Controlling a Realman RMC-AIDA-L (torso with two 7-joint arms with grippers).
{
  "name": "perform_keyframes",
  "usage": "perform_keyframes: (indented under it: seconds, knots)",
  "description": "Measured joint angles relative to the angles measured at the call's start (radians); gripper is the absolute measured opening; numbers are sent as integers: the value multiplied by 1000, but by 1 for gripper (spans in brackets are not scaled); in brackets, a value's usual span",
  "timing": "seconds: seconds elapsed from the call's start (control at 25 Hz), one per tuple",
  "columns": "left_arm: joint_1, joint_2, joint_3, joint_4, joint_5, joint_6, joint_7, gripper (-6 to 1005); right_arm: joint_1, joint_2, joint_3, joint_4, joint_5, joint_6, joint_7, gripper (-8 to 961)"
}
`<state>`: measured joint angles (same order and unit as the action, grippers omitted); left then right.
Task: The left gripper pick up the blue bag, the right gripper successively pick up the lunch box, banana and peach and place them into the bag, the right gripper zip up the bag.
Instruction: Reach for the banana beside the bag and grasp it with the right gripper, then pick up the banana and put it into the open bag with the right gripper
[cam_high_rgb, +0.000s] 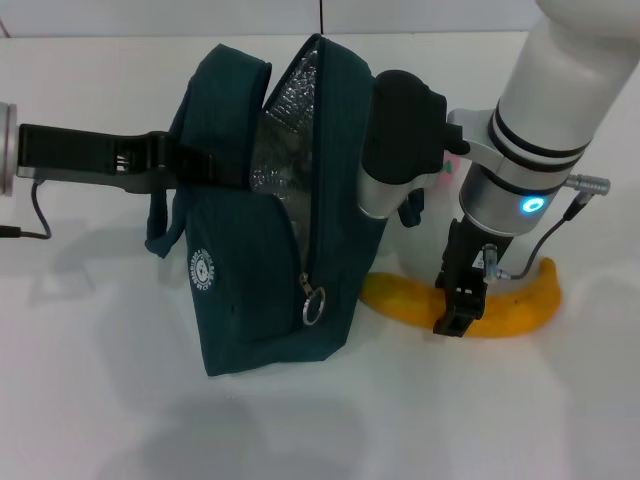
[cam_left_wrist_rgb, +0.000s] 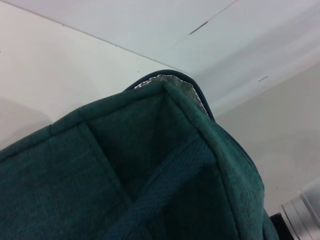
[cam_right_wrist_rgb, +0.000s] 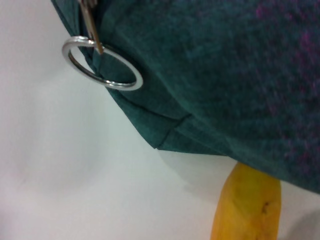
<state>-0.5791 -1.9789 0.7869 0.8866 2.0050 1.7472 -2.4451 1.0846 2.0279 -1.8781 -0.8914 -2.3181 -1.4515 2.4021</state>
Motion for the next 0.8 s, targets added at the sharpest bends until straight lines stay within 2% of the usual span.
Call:
perform_keyframes:
  seconds: [0.08,0.2,0.4,0.6,0.72,0.8]
  knots:
    - [-1,0,0,0,0,0,0,37,0,0,0,0,-1,0,0,745]
    - [-3,0,0,0,0,0,0,37,1,0,0,0,-2,0,0,507]
    - [-3,2,0,0,0,0,1,37,11,0,5,4,-5,-20,1,413]
    - [-1,4,0,0,-2,0,2,37,12,-3,27,4,-56,-67,51,413]
    - [0,5,0,0,-2,0,2,37,-1,-4,123,6,-122,-121,73,413]
    - [0,5,0,0,-3,0,6,37,-24,-9,236,5,-153,-154,77,413]
